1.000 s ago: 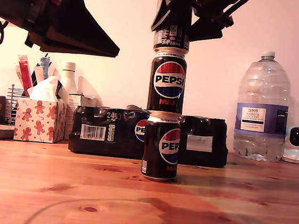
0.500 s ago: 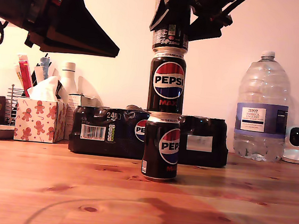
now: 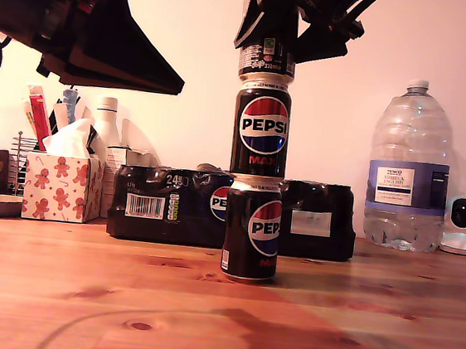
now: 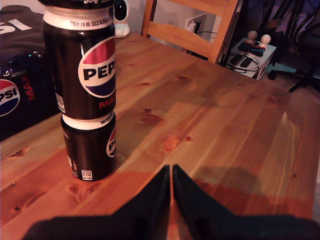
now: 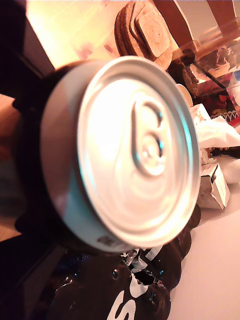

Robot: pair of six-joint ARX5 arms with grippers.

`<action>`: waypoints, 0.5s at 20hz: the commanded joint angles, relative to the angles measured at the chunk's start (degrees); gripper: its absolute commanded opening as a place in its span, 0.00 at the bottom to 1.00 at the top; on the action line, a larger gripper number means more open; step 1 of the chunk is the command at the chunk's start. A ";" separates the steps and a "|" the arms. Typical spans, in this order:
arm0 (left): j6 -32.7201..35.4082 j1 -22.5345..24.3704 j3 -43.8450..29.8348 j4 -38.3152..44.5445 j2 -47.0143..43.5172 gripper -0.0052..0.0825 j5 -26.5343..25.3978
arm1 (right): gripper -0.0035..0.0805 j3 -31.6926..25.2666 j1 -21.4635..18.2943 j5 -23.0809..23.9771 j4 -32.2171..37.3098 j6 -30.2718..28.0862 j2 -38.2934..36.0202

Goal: Stack up the Pepsi cans on top of each other

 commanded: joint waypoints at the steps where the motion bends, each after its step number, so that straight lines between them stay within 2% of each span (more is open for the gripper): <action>1: 0.48 -0.20 -0.61 0.33 -0.55 0.06 0.09 | 0.50 -0.50 0.26 0.20 -1.36 0.04 1.18; 10: 0.48 -0.20 -0.61 0.28 -0.55 0.06 0.09 | 0.50 -0.44 0.11 0.17 -0.48 0.20 1.18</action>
